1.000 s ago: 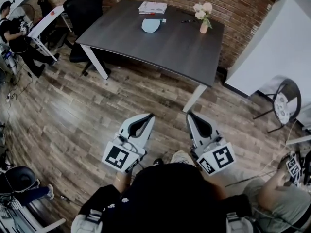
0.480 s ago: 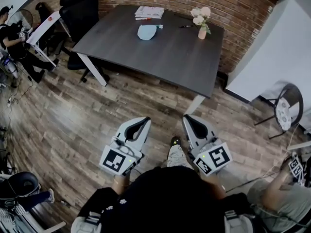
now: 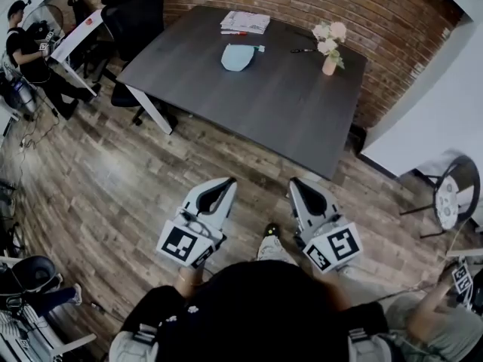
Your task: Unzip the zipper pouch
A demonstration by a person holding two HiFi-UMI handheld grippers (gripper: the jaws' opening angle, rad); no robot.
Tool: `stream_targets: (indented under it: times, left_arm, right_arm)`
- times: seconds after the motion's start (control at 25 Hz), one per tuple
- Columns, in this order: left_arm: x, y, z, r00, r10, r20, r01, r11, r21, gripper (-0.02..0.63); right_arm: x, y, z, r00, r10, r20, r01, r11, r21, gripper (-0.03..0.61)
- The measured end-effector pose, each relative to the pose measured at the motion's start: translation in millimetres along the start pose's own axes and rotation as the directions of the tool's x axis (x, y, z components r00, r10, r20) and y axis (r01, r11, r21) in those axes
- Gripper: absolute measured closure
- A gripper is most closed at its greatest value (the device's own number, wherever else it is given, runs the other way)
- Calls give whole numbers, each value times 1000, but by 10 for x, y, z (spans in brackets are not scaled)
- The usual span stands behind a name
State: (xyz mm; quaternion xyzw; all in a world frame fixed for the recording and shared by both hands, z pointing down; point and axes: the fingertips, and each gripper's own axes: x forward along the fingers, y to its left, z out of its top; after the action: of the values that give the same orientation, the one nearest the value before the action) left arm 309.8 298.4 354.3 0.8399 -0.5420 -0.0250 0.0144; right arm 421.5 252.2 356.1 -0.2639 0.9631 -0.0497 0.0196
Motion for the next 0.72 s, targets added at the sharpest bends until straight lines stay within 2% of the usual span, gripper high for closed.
stream_targets:
  times: [0.24,0.72]
  left_arm:
    - [427,164,-51,998,20,-58,-21,1000,-9,611]
    - [1111,409,-1,996,81,-46,-80,997,18,611]
  right_arm:
    - [203,-465,-5,1000,-1,-17,1,1000,17,574]
    - [562,-1146,67,998,59,-6,-59,998,16,577]
